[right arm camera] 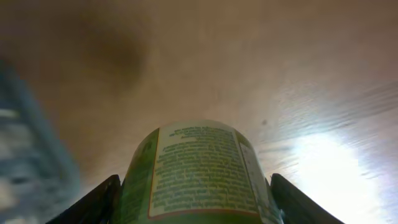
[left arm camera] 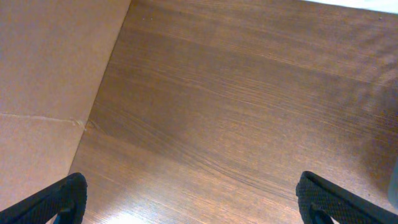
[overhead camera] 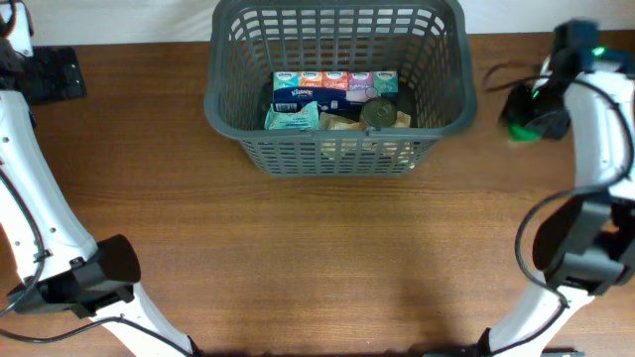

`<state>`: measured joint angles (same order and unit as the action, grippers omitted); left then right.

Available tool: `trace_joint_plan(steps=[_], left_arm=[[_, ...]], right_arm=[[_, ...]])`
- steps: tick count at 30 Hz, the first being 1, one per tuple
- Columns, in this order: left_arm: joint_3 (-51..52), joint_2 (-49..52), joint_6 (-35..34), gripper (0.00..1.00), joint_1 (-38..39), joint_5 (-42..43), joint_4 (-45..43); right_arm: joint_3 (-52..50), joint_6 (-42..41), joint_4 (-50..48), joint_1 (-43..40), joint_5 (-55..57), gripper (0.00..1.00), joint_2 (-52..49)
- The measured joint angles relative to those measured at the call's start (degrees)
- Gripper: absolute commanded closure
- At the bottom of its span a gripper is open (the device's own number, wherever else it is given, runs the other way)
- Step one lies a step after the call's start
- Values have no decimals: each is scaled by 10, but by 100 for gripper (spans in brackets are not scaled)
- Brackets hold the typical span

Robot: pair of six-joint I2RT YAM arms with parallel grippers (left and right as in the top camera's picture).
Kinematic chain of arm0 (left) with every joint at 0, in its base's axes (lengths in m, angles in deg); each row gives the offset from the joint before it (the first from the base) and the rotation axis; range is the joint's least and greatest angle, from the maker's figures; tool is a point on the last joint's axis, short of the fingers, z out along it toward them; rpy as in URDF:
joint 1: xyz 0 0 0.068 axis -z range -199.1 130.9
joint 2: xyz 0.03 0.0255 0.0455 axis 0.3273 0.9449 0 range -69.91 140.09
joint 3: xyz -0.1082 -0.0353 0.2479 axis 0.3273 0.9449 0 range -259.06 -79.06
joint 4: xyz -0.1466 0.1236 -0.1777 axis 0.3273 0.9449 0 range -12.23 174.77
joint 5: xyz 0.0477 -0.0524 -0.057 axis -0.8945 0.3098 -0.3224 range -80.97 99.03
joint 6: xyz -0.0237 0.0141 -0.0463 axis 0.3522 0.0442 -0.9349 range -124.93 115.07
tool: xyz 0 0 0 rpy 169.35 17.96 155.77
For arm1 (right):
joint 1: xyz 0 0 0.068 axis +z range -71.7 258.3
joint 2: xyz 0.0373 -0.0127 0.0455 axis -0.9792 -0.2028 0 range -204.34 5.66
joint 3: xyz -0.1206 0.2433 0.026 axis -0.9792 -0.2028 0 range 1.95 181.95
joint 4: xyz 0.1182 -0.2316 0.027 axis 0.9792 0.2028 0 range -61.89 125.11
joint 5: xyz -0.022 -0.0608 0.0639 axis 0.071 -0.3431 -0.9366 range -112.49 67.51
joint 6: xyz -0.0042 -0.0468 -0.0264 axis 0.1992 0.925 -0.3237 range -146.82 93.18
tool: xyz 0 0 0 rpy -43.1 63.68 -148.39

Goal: Pack container
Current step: 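Carry the jar over the basket with the right gripper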

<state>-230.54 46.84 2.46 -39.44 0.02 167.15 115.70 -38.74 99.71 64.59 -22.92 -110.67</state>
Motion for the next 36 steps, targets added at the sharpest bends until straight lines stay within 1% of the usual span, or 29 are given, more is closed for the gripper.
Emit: trace_joint_plan(steps=[2, 6, 10, 13, 16, 20, 22, 25, 29, 36], left_arm=[[0, 0, 0, 1, 0, 0, 0], [0, 0, 0, 1, 0, 0, 0], [0, 0, 0, 1, 0, 0, 0], [0, 0, 0, 1, 0, 0, 0], [0, 0, 0, 1, 0, 0, 0], [0, 0, 0, 1, 0, 0, 0], [0, 0, 0, 1, 0, 0, 0], [0, 0, 0, 1, 0, 0, 0], [0, 0, 0, 1, 0, 0, 0], [0, 0, 0, 1, 0, 0, 0]], right_arm=[[66, 17, 10, 0, -5, 96, 26], [200, 56, 21, 2, -50, 96, 80], [280, 101, 21, 33, -137, 96, 129], [289, 120, 23, 84, -193, 96, 140], [284, 135, 26, 137, -209, 96, 123], [272, 141, 25, 190, -187, 96, 86], [268, 142, 25, 218, -171, 96, 51], [267, 142, 25, 240, -159, 96, 9], [266, 141, 26, 270, -146, 96, -75], [264, 123, 32, 293, -129, 96, -162]])
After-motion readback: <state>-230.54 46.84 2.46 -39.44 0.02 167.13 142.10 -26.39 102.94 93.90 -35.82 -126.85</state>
